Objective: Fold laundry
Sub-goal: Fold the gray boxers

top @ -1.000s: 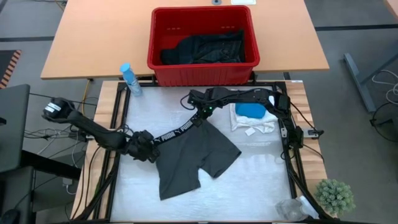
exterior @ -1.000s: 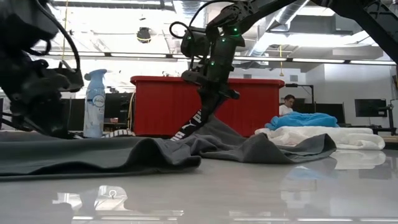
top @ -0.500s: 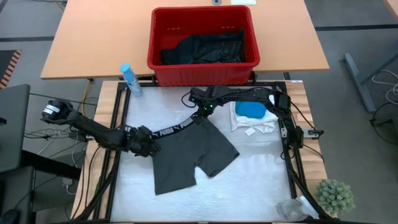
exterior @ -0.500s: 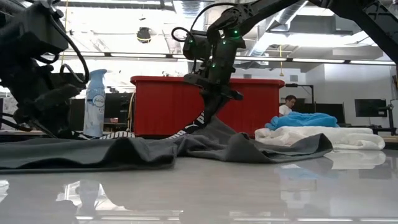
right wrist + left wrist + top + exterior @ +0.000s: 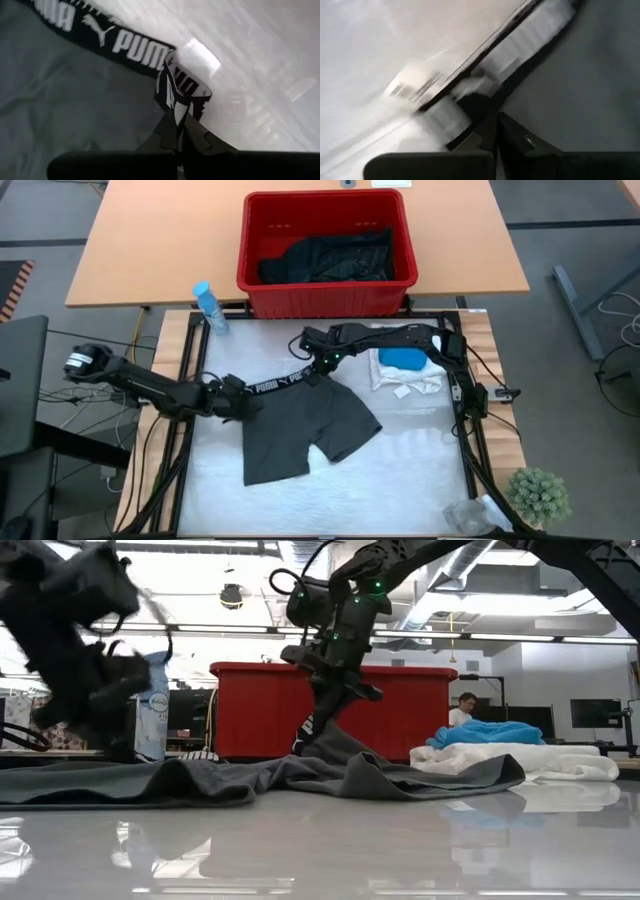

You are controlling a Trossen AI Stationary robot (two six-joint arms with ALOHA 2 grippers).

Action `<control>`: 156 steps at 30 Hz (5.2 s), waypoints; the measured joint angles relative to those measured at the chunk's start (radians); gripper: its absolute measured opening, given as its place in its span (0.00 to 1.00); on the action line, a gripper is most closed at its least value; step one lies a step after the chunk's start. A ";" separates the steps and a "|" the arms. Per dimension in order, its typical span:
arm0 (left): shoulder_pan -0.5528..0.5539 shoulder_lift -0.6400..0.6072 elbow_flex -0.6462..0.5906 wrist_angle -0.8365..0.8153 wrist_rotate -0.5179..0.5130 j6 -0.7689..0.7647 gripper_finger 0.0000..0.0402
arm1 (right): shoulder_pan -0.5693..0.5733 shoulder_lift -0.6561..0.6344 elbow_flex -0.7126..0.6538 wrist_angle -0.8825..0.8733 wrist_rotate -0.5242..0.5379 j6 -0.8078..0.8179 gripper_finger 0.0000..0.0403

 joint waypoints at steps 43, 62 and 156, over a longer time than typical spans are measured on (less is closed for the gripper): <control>-0.034 0.745 0.314 0.903 0.438 0.675 0.00 | 0.004 0.000 0.000 -0.064 -0.024 -0.045 0.06; 0.066 0.605 0.438 0.696 0.630 0.741 0.00 | -0.002 0.000 0.000 -0.094 -0.020 -0.054 0.06; -0.113 0.238 0.023 0.396 0.450 0.524 0.00 | 0.307 -0.064 0.000 -0.118 0.027 0.256 0.52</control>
